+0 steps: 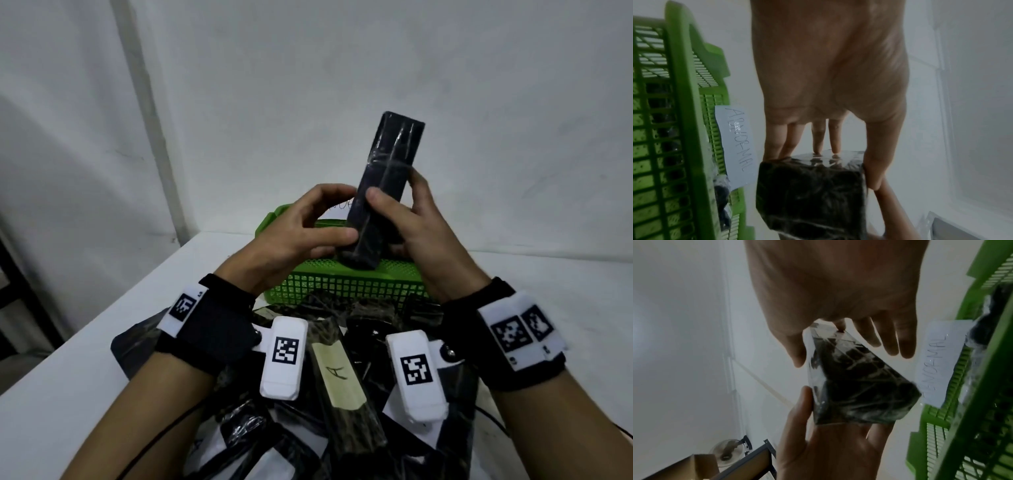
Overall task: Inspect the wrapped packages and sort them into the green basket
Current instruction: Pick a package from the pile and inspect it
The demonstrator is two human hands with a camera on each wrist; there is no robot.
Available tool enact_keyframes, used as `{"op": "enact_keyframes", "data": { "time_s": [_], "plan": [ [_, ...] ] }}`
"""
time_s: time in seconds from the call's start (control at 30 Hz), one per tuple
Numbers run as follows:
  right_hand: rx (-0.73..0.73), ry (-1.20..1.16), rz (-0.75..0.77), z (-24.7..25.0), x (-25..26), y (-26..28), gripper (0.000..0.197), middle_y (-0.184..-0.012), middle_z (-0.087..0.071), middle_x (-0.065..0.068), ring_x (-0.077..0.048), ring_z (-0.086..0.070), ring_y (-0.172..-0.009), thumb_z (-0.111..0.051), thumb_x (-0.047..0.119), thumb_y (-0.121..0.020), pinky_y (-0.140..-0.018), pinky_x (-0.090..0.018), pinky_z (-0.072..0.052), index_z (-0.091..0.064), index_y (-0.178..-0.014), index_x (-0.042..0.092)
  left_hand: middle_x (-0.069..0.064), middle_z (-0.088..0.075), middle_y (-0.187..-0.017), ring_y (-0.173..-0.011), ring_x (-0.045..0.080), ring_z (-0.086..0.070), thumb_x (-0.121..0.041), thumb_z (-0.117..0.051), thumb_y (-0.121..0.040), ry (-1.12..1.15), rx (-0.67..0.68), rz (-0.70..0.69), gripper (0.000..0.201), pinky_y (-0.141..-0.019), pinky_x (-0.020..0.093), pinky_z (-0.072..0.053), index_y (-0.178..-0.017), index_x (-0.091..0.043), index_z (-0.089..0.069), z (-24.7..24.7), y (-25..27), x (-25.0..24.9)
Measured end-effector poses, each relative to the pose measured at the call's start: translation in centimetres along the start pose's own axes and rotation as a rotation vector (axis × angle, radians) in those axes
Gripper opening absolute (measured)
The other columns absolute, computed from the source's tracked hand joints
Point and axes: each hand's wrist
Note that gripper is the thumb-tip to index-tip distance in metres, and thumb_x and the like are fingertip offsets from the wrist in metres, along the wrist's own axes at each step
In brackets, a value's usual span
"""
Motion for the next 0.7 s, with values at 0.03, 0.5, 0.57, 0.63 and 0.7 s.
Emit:
{"op": "enact_keyframes", "data": {
  "time_s": [0.03,0.5,0.57,0.63,0.7],
  "plan": [
    [-0.005,-0.019,-0.011,-0.1,-0.1,0.0,0.081,-0.123,-0.072,0.000,-0.018,-0.071,-0.111,-0.073,0.045,-0.085,-0.102,-0.052,-0.052,-0.027,-0.151,0.042,-0.003,-0.049,-0.148,-0.118,0.024,-0.064,-0.020,-0.077,-0.073,0.009,0.023,-0.004,0.069,-0.089,0.041,-0.056,-0.137,-0.017,-0.050,0.0,0.1,0.0],
    [0.196,0.550,0.362,1.3,-0.2,0.1,0.090,-0.142,-0.051,0.010,-0.009,-0.046,-0.136,-0.080,0.011,-0.073,-0.111,-0.042,-0.045,-0.037,-0.149,0.032,0.007,-0.056,-0.143,-0.122,0.021,-0.062,-0.039,-0.038,-0.104,0.157,-0.093,-0.122,0.046,-0.091,0.040,-0.056,-0.150,-0.032,-0.036,-0.3,0.9,-3.0],
    [0.193,0.652,0.409,1.5,-0.1,0.0,0.093,-0.154,-0.040,0.014,-0.007,-0.025,-0.151,-0.079,0.014,-0.073,-0.122,-0.055,-0.023,-0.034,-0.150,0.038,0.012,-0.053,-0.144,-0.124,0.019,-0.060,-0.025,-0.046,-0.102,0.142,-0.083,-0.175,0.044,-0.090,0.035,-0.055,-0.146,-0.026,-0.041,-0.3,0.8,-2.9],
    [0.151,0.715,0.380,1.7,-0.3,-0.3,0.098,-0.163,-0.030,0.010,-0.019,-0.014,-0.156,-0.079,0.024,-0.072,-0.124,-0.060,-0.013,-0.027,-0.153,0.045,0.013,-0.053,-0.145,-0.128,0.022,-0.058,-0.018,-0.050,-0.098,0.155,-0.087,-0.222,0.038,-0.091,0.036,-0.055,-0.135,-0.019,-0.047,-0.2,0.6,-2.8],
    [0.090,0.714,0.357,1.8,-0.4,-0.4,0.102,-0.162,-0.031,0.005,-0.028,-0.022,-0.153,-0.081,0.033,-0.071,-0.121,-0.060,-0.024,-0.023,-0.154,0.045,0.012,-0.053,-0.145,-0.129,0.023,-0.057,-0.015,-0.050,-0.097,0.184,-0.094,-0.250,0.030,-0.088,0.038,-0.056,-0.126,-0.015,-0.051,0.0,0.5,-2.7]
  ]
}}
Point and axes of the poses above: each hand's wrist, its own y-axis away from the middle knuckle, its own z-axis out of the back of the hand, x = y × z
